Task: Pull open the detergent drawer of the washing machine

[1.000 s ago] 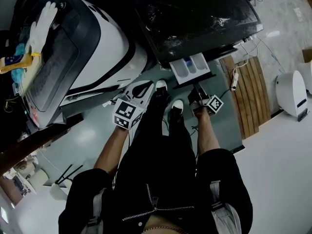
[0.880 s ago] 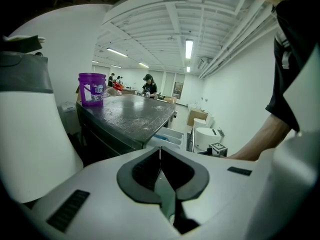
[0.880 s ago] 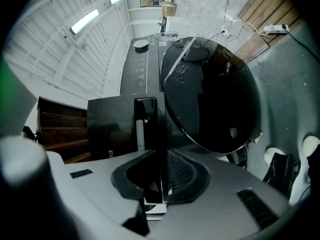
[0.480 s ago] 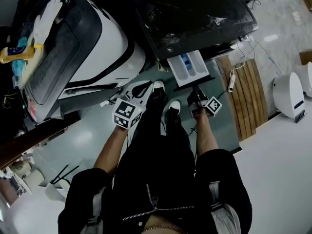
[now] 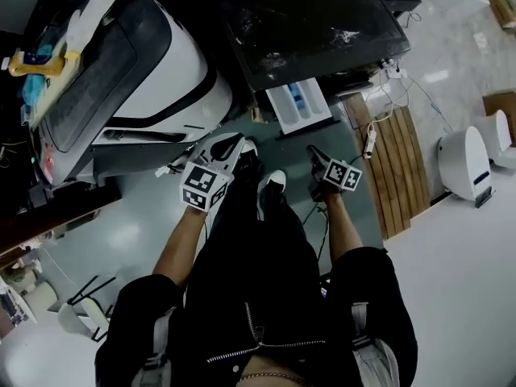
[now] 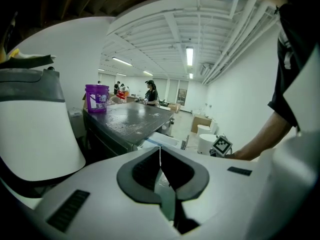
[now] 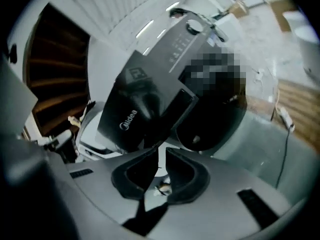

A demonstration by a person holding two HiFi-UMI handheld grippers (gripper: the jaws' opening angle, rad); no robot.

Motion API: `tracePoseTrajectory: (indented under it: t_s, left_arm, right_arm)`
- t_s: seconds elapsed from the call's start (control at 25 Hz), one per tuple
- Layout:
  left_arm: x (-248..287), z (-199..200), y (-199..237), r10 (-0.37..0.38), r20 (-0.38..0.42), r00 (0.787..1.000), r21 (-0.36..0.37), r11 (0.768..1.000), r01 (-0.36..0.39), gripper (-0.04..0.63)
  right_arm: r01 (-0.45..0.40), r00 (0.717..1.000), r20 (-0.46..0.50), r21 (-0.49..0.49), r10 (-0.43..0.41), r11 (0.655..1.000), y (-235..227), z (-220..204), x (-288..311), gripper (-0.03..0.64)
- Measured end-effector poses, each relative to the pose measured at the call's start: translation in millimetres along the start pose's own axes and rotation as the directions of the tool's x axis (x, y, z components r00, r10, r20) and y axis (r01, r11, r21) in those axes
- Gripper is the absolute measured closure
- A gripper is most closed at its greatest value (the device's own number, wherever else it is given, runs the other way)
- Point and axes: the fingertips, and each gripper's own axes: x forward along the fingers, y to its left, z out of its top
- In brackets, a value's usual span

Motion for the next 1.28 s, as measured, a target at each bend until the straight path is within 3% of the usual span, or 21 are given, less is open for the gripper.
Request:
tracePoseTrajectory:
  t_s: [0.12, 0.24, 0.36, 0.56, 0.68, 0.84, 1.28]
  left_arm:
    - [-1.7, 8.6, -4.5, 0.0, 0.023, 1.0, 0.011, 1.0, 0.0, 0.573]
    - [-1.7, 21.4, -8.1, -0.01, 0.051, 0.999, 0.028, 1.0, 0.008, 0.574]
    - [-2.5, 34.2, -10.5, -0.025, 0.081, 0.996, 0.052, 0.998, 0.021, 0.574]
    - [-17.2, 54.7, -9.5, -0.042, 0.13, 0.991, 0.086, 0.996, 0.031, 0.573]
    - [-28.1, 64.3, -11.4, -0.061, 0.157, 0.986, 0.108, 0.993, 0.044, 0.574]
    - [-41.4, 77.0, -11.7, -0.083, 0.197, 0.977, 0.14, 0.989, 0.056, 0.573]
    - [-74.2, 82.9, -7.4, -0.113, 0.27, 0.956, 0.163, 0.984, 0.07, 0.574]
  right_arm:
    - [0.033, 0.997, -0.059, -0.23, -0.048, 0.973, 15.3, 3.8, -15.8, 0.611]
    - [0.054, 0.993, -0.075, -0.379, -0.089, 0.924, 35.8, 13.3, -28.7, 0.611]
    - [0.129, 0.99, 0.012, -0.458, -0.139, 0.879, 60.9, 35.6, -43.2, 0.611]
    - [0.233, 0.969, 0.2, -0.564, -0.143, 0.793, 113.2, 66.9, -70.1, 0.611]
    - [0.273, 0.951, 0.289, -0.611, -0.112, 0.743, 156.1, 79.8, -86.5, 0.611]
    - [0.31, 0.921, 0.384, -0.636, -0.058, 0.706, 214.3, 93.2, -103.9, 0.611]
    - [0.383, 0.846, 0.534, -0.621, 0.011, 0.684, 279.4, 80.4, -142.7, 0.612]
